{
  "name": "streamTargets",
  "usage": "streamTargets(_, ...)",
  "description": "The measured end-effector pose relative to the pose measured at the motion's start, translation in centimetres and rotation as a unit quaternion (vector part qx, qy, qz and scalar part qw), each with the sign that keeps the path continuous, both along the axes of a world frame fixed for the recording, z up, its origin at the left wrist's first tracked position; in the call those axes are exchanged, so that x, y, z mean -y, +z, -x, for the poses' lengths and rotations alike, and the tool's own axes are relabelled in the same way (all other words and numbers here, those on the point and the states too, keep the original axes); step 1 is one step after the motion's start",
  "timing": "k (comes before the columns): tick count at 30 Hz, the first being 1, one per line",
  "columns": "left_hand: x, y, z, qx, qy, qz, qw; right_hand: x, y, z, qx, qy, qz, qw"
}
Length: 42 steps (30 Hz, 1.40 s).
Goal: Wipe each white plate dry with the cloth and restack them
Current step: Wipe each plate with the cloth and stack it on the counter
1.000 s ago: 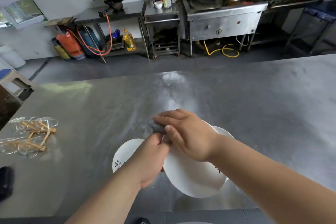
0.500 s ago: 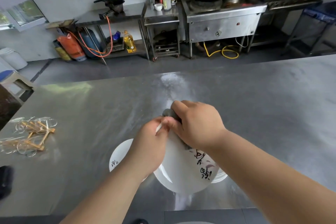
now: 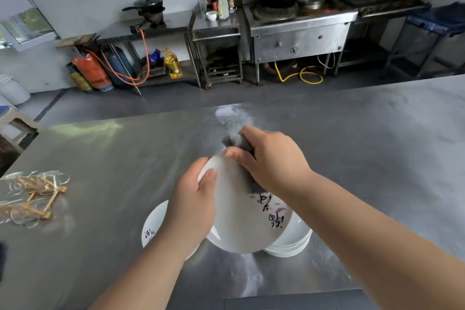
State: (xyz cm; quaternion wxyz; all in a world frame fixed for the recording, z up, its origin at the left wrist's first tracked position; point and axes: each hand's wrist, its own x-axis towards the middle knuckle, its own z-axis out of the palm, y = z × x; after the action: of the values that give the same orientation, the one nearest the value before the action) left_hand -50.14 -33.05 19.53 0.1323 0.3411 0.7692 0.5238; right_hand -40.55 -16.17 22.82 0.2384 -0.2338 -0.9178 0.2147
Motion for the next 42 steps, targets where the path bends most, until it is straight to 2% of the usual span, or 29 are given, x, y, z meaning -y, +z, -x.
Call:
streamTargets(2,0.3,0.0,0.3,0.050,0.089,-0.020,0.995,-0.5,-0.6,-0.4,-0.012,-0.044,0.067,0.997)
streamTargets(5,0.5,-0.4,0.1,0.100,0.178,-0.053,0.977,0.1,-3.5,-1.4,-0.049,-0.114,0.221,0.967)
streamTargets(6,0.7,-0.9,-0.3,0.128,0.172,-0.045,0.976,0.4,-4.3,-1.7,-0.051,-0.128,0.243,0.960)
streamTargets(8,1.2,-1.8,-0.1,0.234,0.106,-0.025,0.966,-0.2,-4.4,-2.0,-0.036,-0.125,0.225,0.966)
streamTargets(10,1.7,-1.4,1.1,0.333,0.009,0.001,0.943,-1.8,-3.2,-2.1,0.000,-0.059,0.169,0.984)
streamTargets(11,1.8,-1.0,1.9,0.345,-0.034,0.010,0.938,-2.4,-2.2,-1.7,0.031,-0.008,0.134,0.990)
streamTargets(12,1.8,-0.6,2.5,0.321,-0.065,0.018,0.945,-2.5,-1.3,-1.1,0.066,0.041,0.095,0.993)
streamTargets(15,1.1,0.2,2.9,0.137,-0.094,0.053,0.985,-0.7,0.2,1.6,0.134,0.119,-0.010,0.984)
streamTargets(17,1.0,0.0,3.2,0.055,-0.049,0.044,0.996,0.3,0.5,2.9,0.125,0.092,-0.020,0.988)
streamTargets(20,2.0,-0.6,4.4,-0.008,0.065,0.003,0.998,1.0,-0.4,3.0,0.047,-0.034,0.086,0.995)
streamTargets(22,2.6,-0.8,4.9,0.015,0.128,-0.020,0.991,2.2,-2.2,2.3,0.020,-0.112,0.160,0.981)
streamTargets(24,3.1,-1.2,5.1,0.035,0.137,-0.009,0.990,3.6,-3.4,1.7,0.041,-0.149,0.185,0.971)
streamTargets(26,3.3,-1.5,5.4,0.018,0.083,0.035,0.996,3.7,-3.0,2.3,0.065,-0.135,0.147,0.978)
streamTargets(29,3.1,-0.9,6.0,-0.024,-0.017,0.042,0.999,3.8,-0.4,5.2,0.093,-0.024,0.037,0.995)
streamTargets(31,3.3,0.0,6.9,-0.023,-0.004,0.007,1.000,4.4,1.1,7.5,0.100,0.001,-0.014,0.995)
streamTargets(34,4.5,0.0,8.5,-0.028,0.064,-0.012,0.997,5.0,0.8,8.4,0.056,-0.081,0.025,0.995)
streamTargets(38,6.1,-1.2,9.6,0.068,0.182,-0.032,0.980,7.5,-3.6,7.1,0.023,-0.171,0.212,0.962)
streamTargets(40,6.9,-1.6,10.2,0.115,0.140,-0.020,0.983,8.0,-4.8,7.1,0.018,-0.189,0.229,0.955)
streamTargets(42,7.5,-1.9,12.1,0.250,0.009,-0.006,0.968,6.8,-4.0,7.4,0.029,-0.174,0.170,0.970)
